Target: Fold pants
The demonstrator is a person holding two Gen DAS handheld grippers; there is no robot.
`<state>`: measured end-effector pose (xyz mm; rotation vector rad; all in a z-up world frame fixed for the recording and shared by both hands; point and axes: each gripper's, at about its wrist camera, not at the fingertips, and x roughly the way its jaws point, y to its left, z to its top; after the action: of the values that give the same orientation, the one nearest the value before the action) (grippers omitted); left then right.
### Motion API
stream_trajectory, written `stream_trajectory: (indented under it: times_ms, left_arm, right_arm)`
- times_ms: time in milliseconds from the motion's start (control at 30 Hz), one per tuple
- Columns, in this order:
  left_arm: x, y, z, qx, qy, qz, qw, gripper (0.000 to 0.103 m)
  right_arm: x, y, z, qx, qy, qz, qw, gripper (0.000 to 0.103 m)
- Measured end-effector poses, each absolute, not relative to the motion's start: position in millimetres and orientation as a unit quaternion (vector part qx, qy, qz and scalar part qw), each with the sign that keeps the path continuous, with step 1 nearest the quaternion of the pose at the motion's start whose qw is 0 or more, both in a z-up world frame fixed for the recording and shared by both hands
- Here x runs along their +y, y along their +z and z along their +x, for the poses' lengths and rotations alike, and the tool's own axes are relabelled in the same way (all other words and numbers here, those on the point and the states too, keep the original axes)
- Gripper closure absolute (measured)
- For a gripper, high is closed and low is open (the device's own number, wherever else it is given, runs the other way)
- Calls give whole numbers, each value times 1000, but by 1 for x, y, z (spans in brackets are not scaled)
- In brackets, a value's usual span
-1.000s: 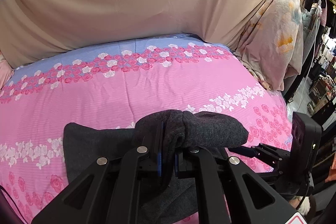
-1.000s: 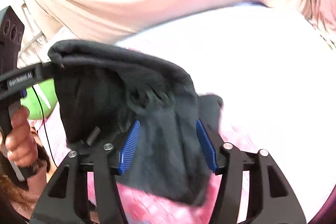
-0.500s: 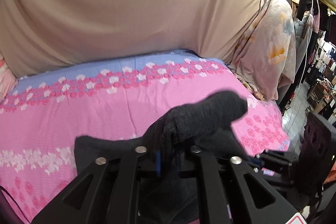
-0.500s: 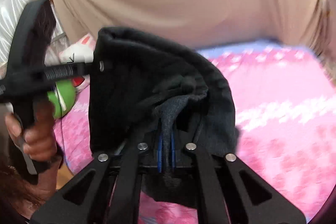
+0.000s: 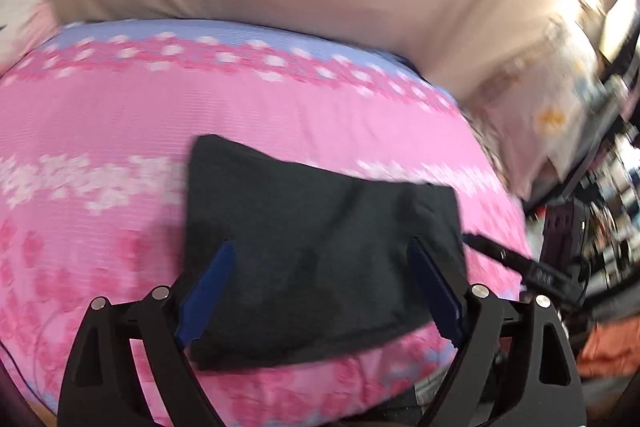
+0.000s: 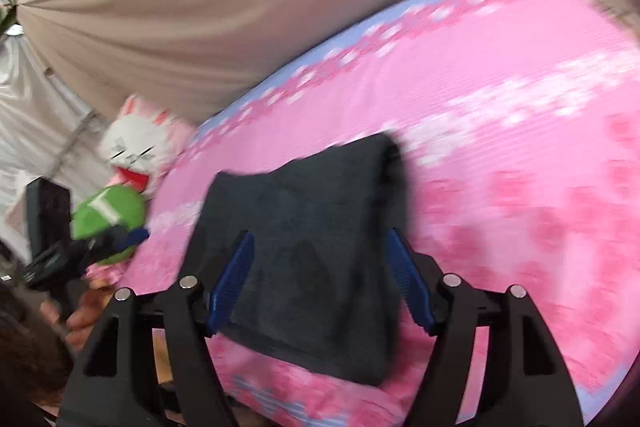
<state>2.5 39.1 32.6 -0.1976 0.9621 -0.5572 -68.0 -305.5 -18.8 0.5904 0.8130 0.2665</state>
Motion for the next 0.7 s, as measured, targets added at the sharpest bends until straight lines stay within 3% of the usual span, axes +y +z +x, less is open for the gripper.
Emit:
stream_trajectory:
  times_ms: [33, 100, 167, 267, 333, 400, 500, 567, 633, 667, 700]
  left_arm:
    - [52, 29, 9, 460, -248, -111, 845, 17]
    - [67, 20, 17, 466, -209, -113, 852, 17]
    - [77, 13, 21, 467, -167, -94, 863, 17]
    - [87, 9, 24, 465, -142, -86, 869, 17]
    - [89, 3, 26, 468, -146, -88, 867, 17]
    - [86, -8, 31, 478, -143, -81, 863, 17]
    - [78, -28, 40, 503, -142, -77, 849, 17]
    - [73, -43, 43, 520, -135, -78, 840, 17]
    - [64, -63, 48, 547, -148, -94, 819, 18]
    - [61, -64, 46, 536, -141, -87, 828, 22]
    - [56, -62, 43, 520, -147, -81, 838, 59]
  right_arm:
    - [-295, -28, -60, 403, 122, 280, 863, 36]
    - [-283, -40, -41, 432, 120, 251, 858, 68]
    - [-264, -22, -37, 435, 101, 187, 875, 83]
    - [-255, 34, -49, 384, 99, 126, 909, 83]
    - [-255, 38, -53, 384, 77, 93, 916, 75]
    - [-267, 6, -47, 434, 11, 67, 899, 45]
    - [-290, -22, -48, 454, -11, 136, 880, 42]
    - [-300, -21, -57, 430, 8, 205, 879, 33]
    - [-300, -24, -59, 431, 2, 203, 879, 32]
    - [-297, -28, -57, 438, 2, 196, 877, 43]
    - [-290, -30, -55, 442, 5, 190, 877, 60]
